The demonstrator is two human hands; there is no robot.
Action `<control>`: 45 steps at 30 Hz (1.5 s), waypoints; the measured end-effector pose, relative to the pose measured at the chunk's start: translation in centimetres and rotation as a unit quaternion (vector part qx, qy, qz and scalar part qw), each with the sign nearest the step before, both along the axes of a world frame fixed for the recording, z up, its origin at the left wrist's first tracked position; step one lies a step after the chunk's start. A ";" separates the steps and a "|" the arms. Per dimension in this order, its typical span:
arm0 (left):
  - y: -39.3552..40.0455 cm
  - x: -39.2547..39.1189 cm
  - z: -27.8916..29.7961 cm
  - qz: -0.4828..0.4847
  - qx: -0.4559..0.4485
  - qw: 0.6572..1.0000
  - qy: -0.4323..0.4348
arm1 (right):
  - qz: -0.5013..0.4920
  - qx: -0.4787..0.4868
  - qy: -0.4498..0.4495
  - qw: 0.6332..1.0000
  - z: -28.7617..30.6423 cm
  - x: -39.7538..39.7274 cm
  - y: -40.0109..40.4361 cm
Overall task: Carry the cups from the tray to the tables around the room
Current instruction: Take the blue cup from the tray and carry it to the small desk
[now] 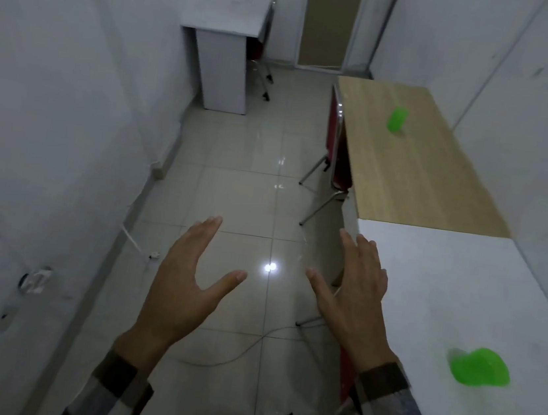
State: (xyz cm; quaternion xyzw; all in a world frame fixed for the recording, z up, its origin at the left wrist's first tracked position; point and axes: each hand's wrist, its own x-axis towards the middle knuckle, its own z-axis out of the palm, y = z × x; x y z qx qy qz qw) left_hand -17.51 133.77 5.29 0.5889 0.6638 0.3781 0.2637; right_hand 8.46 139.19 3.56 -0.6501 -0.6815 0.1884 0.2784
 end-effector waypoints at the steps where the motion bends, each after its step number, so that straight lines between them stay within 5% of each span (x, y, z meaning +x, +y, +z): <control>1: -1.8 -0.5 0.0 0.012 0.001 1.000 -0.003 | 0.016 0.004 0.003 1.000 0.1 -0.8 -1.3; 13: -26.6 -7.0 1.0 0.145 0.047 0.988 0.020 | 0.162 0.032 0.004 0.986 1.8 -11.1 -19.9; 21: -46.9 -8.9 -0.2 0.249 0.001 0.968 0.009 | 0.290 -0.010 -0.012 0.957 1.6 -16.5 -35.8; 34: -69.9 -1.3 -1.5 0.501 -0.010 0.865 -0.005 | 0.479 0.009 -0.029 0.878 2.2 -17.8 -51.0; 45: -84.5 8.1 -2.0 0.602 -0.045 0.797 0.017 | 0.593 -0.005 -0.029 0.805 1.0 -15.8 -63.5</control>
